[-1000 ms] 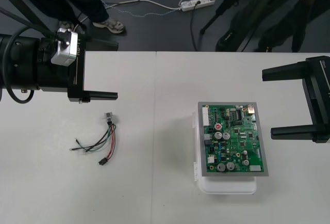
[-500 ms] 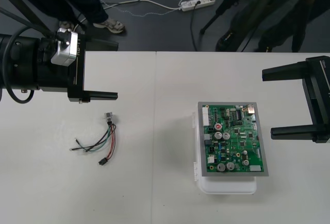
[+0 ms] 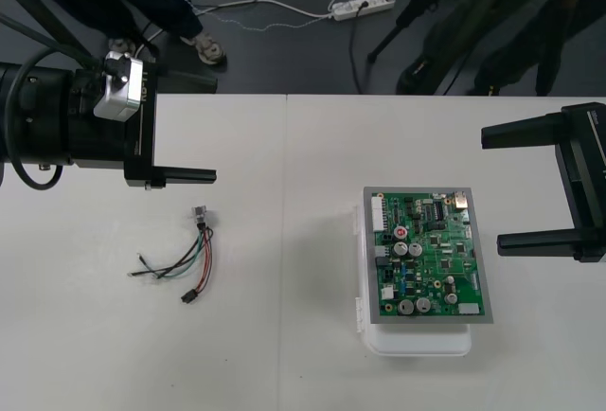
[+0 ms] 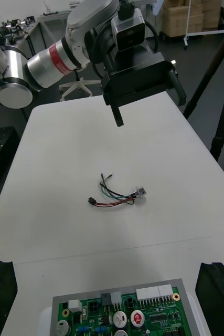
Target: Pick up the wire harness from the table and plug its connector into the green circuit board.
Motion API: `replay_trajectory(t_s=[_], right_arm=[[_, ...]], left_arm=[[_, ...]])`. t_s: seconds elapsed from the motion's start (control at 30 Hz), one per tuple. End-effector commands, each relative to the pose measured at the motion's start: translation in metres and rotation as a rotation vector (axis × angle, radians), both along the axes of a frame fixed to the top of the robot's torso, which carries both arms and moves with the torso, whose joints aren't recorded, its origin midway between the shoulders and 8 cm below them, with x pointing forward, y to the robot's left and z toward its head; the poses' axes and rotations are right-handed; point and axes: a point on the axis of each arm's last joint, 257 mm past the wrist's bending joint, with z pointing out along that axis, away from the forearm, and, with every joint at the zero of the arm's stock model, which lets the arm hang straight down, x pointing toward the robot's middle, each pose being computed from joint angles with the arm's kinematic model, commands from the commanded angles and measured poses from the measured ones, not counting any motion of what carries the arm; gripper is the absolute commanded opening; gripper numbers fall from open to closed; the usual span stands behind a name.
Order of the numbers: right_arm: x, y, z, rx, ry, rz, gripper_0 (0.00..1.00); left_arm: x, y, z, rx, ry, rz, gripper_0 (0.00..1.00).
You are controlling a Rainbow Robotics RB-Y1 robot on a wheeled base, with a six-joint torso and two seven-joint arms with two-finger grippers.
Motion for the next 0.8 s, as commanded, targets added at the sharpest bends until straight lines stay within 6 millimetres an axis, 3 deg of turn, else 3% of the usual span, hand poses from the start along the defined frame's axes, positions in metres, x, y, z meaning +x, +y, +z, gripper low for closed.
replay_trajectory(t_s=[0.03, 0.8], right_arm=[[-0.0006, -0.0029, 0.0093, 0.017, -0.003, -0.012, 1.00], [-0.0006, -0.0029, 0.0093, 0.017, -0.003, -0.012, 1.00]], left_arm=[[-0.0042, 0.0030, 0.0152, 0.040, -0.013, -0.009, 1.00], [-0.0042, 0.0030, 0.0152, 0.040, -0.013, -0.009, 1.00]])
